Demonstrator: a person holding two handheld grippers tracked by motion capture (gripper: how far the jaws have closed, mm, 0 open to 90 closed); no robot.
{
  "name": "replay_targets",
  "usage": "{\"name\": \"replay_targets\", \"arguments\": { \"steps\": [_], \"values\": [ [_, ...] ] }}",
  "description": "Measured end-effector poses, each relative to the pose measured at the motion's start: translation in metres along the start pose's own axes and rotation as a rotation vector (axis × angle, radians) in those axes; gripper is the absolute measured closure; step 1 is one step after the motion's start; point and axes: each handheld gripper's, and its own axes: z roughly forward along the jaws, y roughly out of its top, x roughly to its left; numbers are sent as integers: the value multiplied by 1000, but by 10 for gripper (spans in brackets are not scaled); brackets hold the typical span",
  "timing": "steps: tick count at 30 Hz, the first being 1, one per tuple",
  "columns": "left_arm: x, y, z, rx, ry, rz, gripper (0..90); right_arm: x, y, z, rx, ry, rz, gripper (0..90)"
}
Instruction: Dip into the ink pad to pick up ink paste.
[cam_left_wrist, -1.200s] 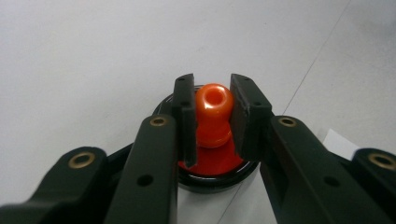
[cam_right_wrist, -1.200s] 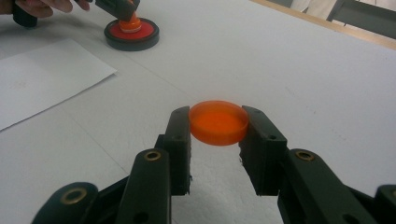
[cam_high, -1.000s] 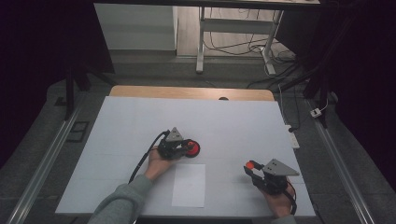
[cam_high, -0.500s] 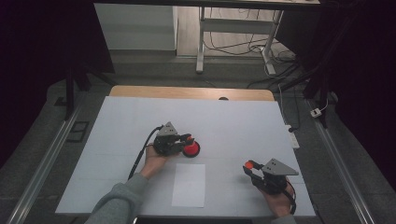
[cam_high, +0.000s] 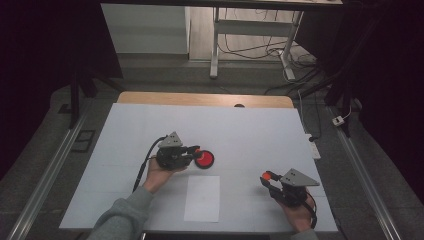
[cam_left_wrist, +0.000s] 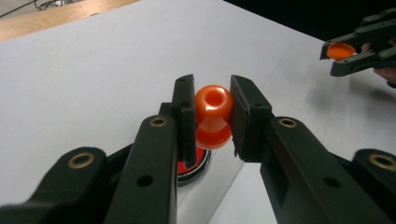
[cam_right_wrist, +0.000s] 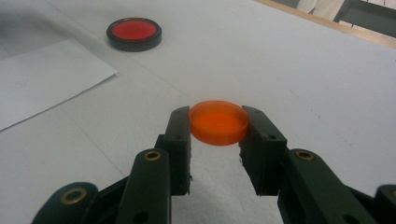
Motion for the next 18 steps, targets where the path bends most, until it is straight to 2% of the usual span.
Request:
{"name": "replay_targets", "arguments": {
  "steps": [5,11,18],
  "values": [
    [-2,1,-8,-15,-14,-6,727,0,0,0,-4,2,-6,641],
    [-10,2,-15,-19,-27,6,726,0,1,-1,2,-5,-9,642],
    [-14,3,-18,-18,-45,10,726,-1,0,0,-2,-2,-6,641]
  ]
}}
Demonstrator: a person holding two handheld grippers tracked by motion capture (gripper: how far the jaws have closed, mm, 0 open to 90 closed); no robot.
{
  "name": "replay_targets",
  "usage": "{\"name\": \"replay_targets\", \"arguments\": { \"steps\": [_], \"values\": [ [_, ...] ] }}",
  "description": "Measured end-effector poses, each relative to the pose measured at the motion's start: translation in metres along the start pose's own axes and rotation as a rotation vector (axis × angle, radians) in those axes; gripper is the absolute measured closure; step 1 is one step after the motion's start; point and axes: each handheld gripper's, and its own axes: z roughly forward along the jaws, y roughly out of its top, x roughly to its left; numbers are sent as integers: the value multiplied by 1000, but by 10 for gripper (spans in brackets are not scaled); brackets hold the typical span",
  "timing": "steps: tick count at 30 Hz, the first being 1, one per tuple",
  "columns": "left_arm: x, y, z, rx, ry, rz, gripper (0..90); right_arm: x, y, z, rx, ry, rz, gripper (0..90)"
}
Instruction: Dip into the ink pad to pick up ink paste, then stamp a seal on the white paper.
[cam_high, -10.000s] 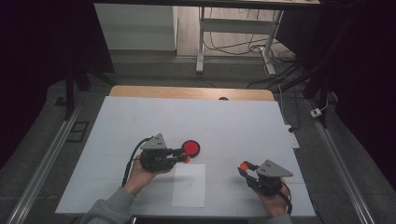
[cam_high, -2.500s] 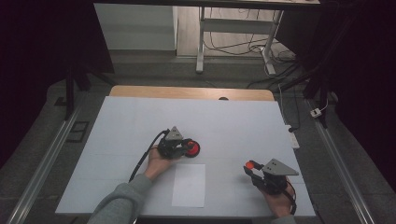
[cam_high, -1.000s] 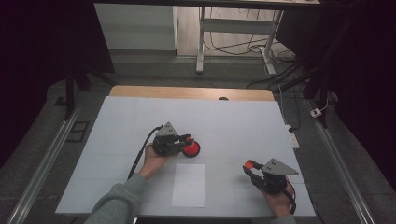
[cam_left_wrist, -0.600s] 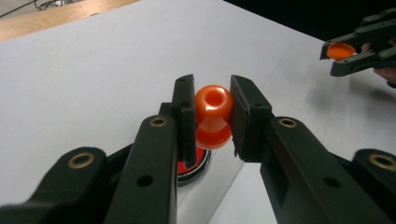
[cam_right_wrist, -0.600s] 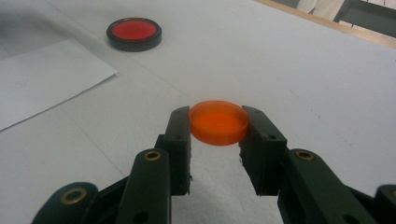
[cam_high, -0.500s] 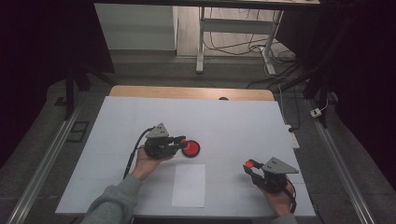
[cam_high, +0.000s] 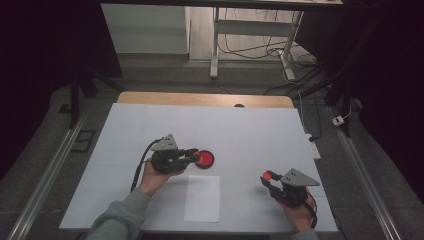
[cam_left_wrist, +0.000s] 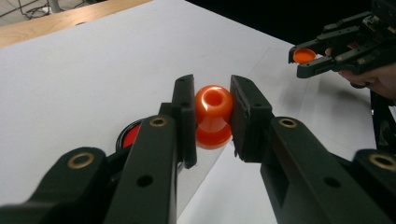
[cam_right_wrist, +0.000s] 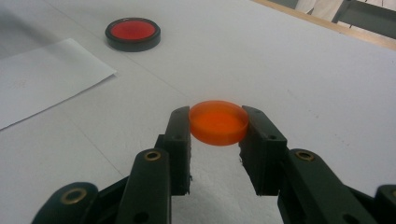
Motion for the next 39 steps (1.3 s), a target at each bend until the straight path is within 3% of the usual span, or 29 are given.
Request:
{"name": "replay_targets", "arguments": {
  "steps": [21,39],
  "values": [
    [-5,-6,-7,22,11,15,726,1,0,1,4,-2,-2,641],
    [-15,-7,-4,43,-21,36,726,1,-1,1,4,0,0,641]
  ]
}}
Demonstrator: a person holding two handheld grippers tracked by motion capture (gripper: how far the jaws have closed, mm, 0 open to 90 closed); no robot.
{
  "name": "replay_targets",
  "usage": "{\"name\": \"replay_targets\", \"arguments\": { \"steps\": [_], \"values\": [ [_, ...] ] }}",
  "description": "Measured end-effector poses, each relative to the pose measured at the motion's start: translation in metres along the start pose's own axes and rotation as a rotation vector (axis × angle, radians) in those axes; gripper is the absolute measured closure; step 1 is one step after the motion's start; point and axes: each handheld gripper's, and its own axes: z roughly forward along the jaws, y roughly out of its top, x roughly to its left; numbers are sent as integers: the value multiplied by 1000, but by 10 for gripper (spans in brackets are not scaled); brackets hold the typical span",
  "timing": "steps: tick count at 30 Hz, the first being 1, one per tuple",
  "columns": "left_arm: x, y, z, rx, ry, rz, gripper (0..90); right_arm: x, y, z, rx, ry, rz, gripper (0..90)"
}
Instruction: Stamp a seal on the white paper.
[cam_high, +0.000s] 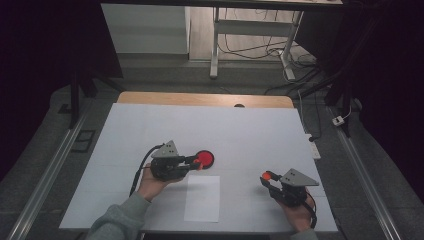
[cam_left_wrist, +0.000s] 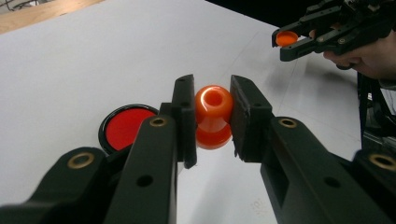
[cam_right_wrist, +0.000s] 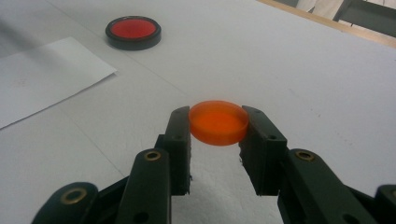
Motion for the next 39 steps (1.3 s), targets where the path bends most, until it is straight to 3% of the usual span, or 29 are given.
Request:
{"name": "replay_targets", "arguments": {
  "steps": [39],
  "values": [
    [-14,-5,11,58,-45,36,726,1,1,2,5,8,-5,641]
  ]
}}
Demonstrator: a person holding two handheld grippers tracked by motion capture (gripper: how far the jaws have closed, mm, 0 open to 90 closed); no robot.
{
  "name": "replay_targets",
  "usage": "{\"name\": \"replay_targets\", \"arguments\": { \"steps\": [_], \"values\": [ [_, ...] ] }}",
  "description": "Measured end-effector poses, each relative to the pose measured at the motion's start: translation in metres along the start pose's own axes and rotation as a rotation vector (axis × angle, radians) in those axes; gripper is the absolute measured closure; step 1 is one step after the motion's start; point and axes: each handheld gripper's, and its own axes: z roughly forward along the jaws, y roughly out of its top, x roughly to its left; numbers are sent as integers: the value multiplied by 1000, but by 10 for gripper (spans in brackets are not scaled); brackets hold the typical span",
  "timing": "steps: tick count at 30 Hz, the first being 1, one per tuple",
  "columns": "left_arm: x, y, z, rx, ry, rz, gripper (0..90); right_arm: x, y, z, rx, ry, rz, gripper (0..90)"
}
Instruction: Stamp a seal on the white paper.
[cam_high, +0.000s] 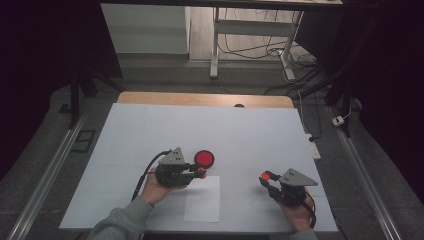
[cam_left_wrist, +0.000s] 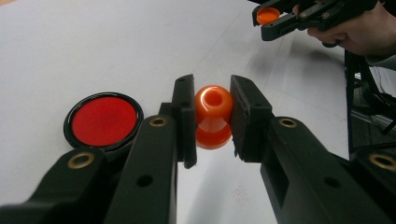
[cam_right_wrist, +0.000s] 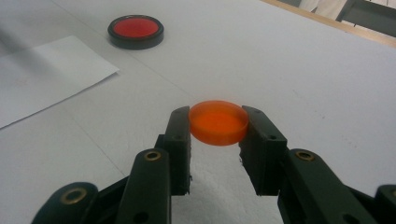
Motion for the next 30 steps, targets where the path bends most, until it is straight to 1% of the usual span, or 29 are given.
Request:
{"name": "replay_targets", "arguments": {
  "steps": [30],
  "values": [
    [-5,-3,4,23,-10,8,726,0,0,2,3,2,-4,641]
  ]
}}
